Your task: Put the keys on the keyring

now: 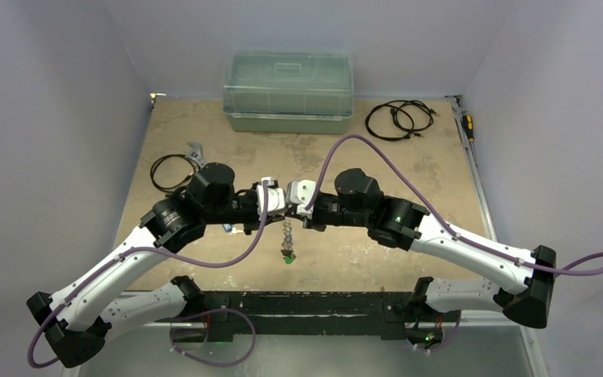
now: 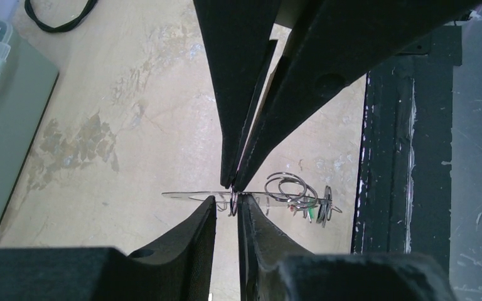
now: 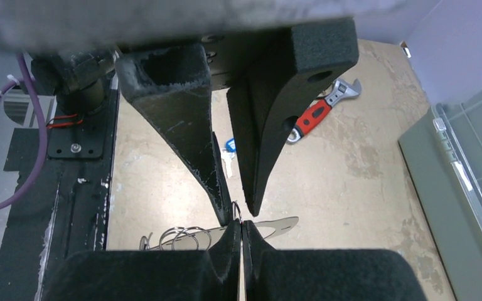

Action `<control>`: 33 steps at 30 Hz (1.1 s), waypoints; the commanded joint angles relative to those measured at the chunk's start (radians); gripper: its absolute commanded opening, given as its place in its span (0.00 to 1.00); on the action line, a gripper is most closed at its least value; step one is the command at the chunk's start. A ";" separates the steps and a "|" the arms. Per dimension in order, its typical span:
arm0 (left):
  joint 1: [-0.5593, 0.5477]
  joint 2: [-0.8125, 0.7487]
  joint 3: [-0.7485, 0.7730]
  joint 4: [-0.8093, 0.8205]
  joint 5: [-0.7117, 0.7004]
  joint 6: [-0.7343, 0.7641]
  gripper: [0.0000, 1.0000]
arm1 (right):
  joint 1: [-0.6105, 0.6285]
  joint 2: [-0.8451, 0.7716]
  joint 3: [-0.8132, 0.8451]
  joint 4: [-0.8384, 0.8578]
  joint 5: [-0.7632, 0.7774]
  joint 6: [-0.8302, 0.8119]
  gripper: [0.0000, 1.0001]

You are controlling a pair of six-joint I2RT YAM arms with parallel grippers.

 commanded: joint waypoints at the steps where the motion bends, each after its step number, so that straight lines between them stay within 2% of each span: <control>1: -0.019 0.030 0.003 0.027 -0.016 0.017 0.14 | 0.007 -0.014 0.048 0.055 -0.015 -0.001 0.00; 4: -0.023 0.039 0.001 0.029 -0.019 0.014 0.12 | 0.007 -0.021 0.047 0.059 -0.028 -0.003 0.00; 5: -0.025 0.040 0.000 0.031 -0.020 0.017 0.04 | 0.007 -0.024 0.044 0.062 -0.033 -0.002 0.00; 6: -0.027 0.041 0.000 0.034 -0.022 0.019 0.00 | 0.007 -0.027 0.043 0.064 -0.037 -0.002 0.00; 14: -0.029 -0.044 -0.115 0.238 0.020 -0.009 0.00 | 0.007 -0.048 0.030 0.083 -0.058 0.001 0.00; 20: -0.029 -0.104 -0.178 0.332 0.011 -0.030 0.00 | 0.007 -0.106 -0.016 0.153 0.020 0.015 0.37; 23: -0.030 -0.137 -0.210 0.376 0.011 -0.050 0.00 | 0.007 -0.179 -0.081 0.262 0.086 0.030 0.50; 27: -0.030 -0.177 -0.257 0.427 0.011 -0.084 0.00 | 0.007 -0.278 -0.160 0.398 0.157 0.045 0.58; 33: -0.030 -0.213 -0.285 0.467 0.024 -0.111 0.00 | 0.007 -0.346 -0.242 0.551 0.349 0.066 0.62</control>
